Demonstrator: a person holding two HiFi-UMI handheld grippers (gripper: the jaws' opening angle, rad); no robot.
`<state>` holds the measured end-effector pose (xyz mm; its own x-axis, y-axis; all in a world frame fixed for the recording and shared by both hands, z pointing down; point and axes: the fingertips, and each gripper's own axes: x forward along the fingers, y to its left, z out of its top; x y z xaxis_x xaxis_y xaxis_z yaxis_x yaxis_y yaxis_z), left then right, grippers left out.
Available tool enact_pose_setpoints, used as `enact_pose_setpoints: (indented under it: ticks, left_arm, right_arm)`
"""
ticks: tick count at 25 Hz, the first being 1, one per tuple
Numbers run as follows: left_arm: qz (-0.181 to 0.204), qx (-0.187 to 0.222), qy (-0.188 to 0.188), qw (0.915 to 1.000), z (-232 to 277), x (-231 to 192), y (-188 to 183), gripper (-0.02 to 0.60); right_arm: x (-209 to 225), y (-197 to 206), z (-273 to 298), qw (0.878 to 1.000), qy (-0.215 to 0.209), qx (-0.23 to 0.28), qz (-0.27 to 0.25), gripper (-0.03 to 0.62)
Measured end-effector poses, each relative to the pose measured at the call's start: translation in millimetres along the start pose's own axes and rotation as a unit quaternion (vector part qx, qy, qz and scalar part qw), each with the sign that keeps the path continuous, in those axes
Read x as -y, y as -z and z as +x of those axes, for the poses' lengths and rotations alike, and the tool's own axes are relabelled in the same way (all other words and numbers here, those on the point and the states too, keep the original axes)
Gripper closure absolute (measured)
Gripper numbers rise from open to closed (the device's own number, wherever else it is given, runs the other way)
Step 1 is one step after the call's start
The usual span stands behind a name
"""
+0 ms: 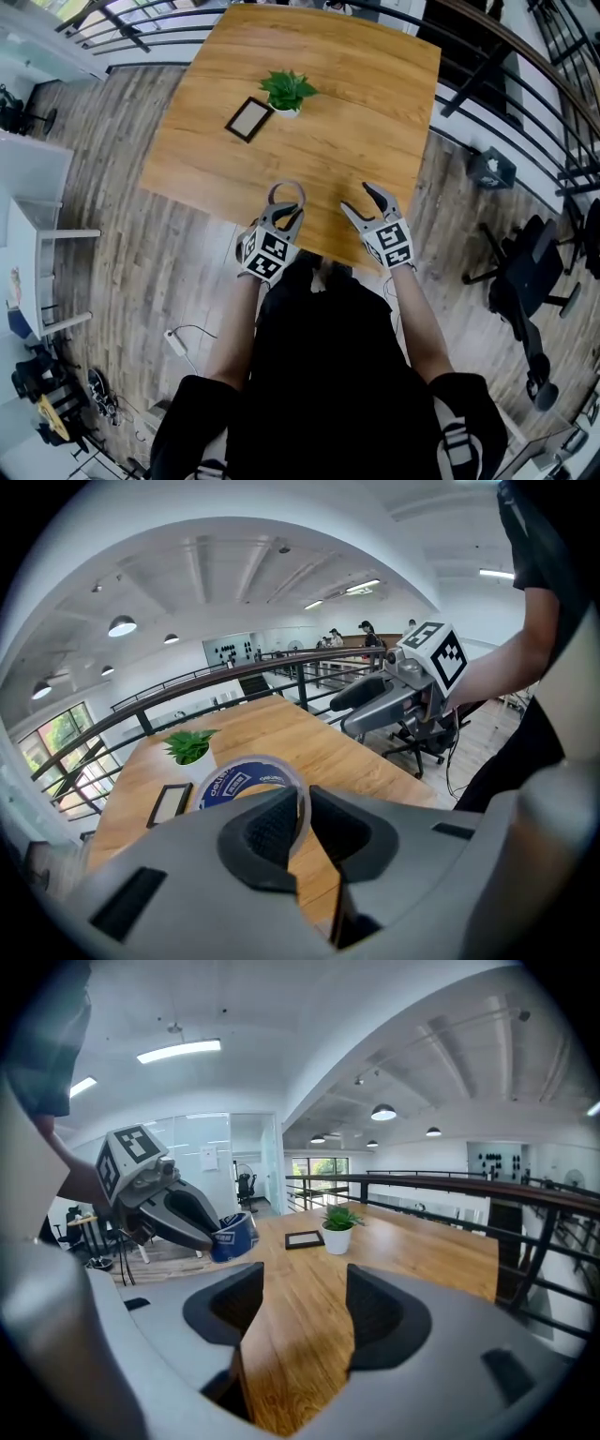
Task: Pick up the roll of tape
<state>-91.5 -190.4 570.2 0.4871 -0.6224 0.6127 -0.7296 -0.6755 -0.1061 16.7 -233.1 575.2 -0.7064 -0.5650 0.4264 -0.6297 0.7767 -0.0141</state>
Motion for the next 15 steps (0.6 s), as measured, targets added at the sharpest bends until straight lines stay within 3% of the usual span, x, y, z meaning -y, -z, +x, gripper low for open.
enact_pose_setpoints:
  ticks: [15]
  left_arm:
    - [-0.037,-0.018,-0.059,0.9974,-24.1,12.8,21.8,0.525]
  right_arm:
    - [-5.3,10.0,9.7,0.999,-0.049,0.000,-0.016,0.322]
